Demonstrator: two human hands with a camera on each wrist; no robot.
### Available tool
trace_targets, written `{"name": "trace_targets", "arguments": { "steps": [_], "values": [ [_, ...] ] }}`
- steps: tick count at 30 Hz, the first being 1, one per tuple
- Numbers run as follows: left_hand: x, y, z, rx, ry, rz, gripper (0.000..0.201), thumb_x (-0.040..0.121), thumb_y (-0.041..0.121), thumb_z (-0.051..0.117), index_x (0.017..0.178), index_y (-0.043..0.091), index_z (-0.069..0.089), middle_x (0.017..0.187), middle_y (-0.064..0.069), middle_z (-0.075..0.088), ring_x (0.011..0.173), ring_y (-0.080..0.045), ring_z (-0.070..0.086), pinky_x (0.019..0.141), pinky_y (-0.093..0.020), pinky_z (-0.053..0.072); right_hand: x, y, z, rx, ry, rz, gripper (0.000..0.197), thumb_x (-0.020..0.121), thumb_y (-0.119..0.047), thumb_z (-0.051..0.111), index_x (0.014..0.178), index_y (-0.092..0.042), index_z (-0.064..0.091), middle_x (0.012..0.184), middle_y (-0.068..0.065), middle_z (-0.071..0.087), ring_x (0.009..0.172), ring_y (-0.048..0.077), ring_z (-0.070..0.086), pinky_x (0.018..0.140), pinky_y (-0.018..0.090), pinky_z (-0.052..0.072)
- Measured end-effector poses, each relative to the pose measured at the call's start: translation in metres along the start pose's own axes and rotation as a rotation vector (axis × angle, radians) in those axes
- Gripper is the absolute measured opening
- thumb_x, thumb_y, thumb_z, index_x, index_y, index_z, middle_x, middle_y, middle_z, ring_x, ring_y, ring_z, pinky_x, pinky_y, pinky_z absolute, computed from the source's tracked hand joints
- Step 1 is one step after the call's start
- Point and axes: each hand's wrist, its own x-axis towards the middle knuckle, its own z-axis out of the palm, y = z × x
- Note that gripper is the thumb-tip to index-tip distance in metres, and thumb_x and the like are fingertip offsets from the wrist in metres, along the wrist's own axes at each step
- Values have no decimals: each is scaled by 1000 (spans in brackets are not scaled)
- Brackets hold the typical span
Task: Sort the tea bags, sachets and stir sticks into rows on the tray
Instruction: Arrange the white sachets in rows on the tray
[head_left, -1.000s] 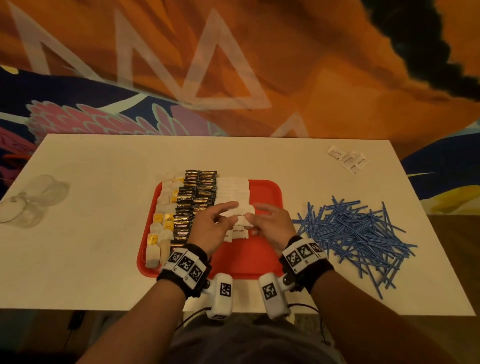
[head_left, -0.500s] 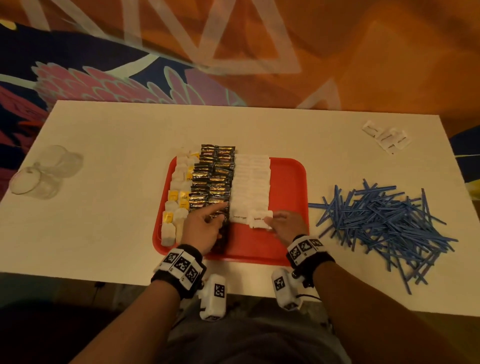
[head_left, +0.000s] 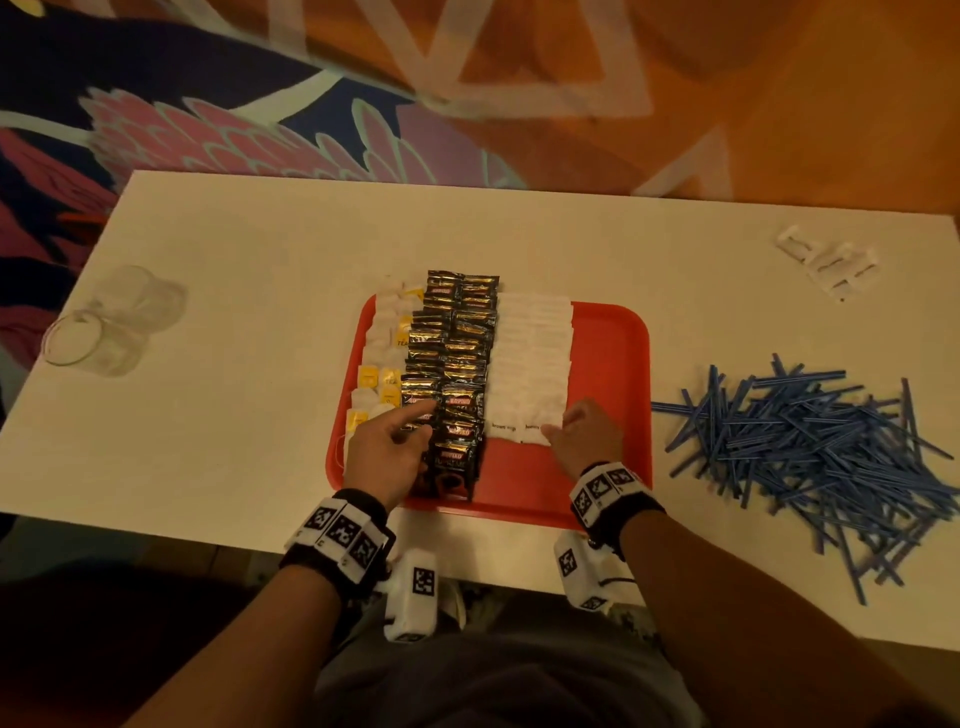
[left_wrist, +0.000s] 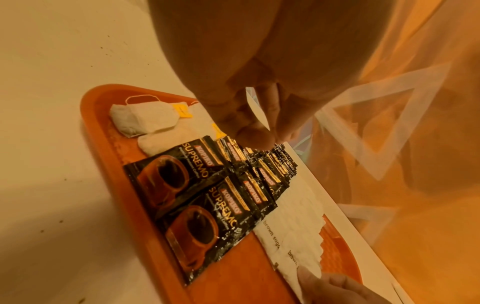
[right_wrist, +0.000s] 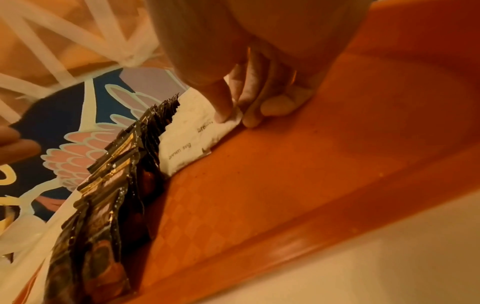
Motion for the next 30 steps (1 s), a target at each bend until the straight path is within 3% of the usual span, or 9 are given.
{"name": "trace_targets", "arguments": {
  "steps": [2, 5, 9, 14, 19, 23, 25, 28, 30],
  "values": [
    [1, 1, 0, -2, 7, 4, 33, 95, 11, 62, 114, 36, 72, 99, 9, 72, 79, -16, 69, 74, -36, 60, -2, -1, -2, 17, 32, -53, 24, 84, -27, 73, 92, -22, 51, 90, -2, 60, 73, 10, 54, 55, 22, 36],
    [3, 3, 2, 4, 26, 20, 31, 96, 12, 62, 112, 37, 70, 100, 9, 71, 70, -13, 65, 62, -26, 54, -7, -4, -1, -79, 35, -292, 17, 87, -17, 68, 96, -22, 55, 96, -4, 52, 87, 15, 53, 71, 25, 38],
    [4, 7, 2, 25, 21, 23, 28, 96, 12, 61, 114, 31, 71, 99, 14, 68, 74, -13, 66, 67, -29, 59, -8, -8, 5, -257, -80, -475, 19, 91, -9, 60, 105, -21, 64, 100, -6, 44, 99, 13, 46, 81, 20, 35],
    [9, 8, -1, 26, 7, 37, 27, 96, 9, 62, 113, 27, 73, 105, 14, 69, 83, -13, 68, 76, -37, 61, -6, -6, 12, -285, -98, -441, 29, 93, -9, 59, 115, -28, 66, 105, -9, 45, 111, 13, 43, 86, 17, 32],
    [16, 19, 7, 50, -40, 88, 28, 96, 8, 61, 108, 31, 72, 108, 12, 68, 88, -12, 67, 68, -26, 59, -14, -3, -3, -192, -61, -403, 27, 93, -17, 60, 116, -29, 66, 109, -8, 51, 113, 14, 44, 92, 23, 39],
    [27, 38, 38, 150, -114, 192, 24, 95, 13, 62, 102, 34, 71, 109, 12, 70, 99, -11, 66, 90, -37, 56, -20, 11, -28, -126, 22, -359, 29, 91, -20, 61, 119, -26, 64, 119, 0, 58, 116, 20, 50, 99, 30, 38],
    [29, 55, 65, 202, -177, 258, 20, 96, 14, 59, 104, 30, 70, 107, 9, 70, 94, -12, 66, 85, -32, 55, -21, 25, -45, -81, 59, -302, 32, 92, -20, 58, 123, -25, 61, 126, 1, 57, 118, 21, 52, 101, 32, 40],
    [25, 86, 119, 270, -271, 308, 16, 97, 18, 59, 107, 28, 68, 97, 3, 70, 73, -17, 66, 68, -31, 56, -23, 52, -78, -32, 89, -212, 32, 91, -21, 55, 123, -26, 58, 115, -3, 59, 103, 17, 57, 96, 33, 47],
    [23, 105, 160, 357, -338, 365, 20, 95, 19, 62, 114, 23, 66, 98, 3, 66, 79, -19, 63, 77, -34, 55, -22, 73, -98, -1, 124, -169, 29, 89, -20, 59, 117, -27, 59, 97, -11, 58, 87, 13, 56, 88, 35, 51]
  ]
}}
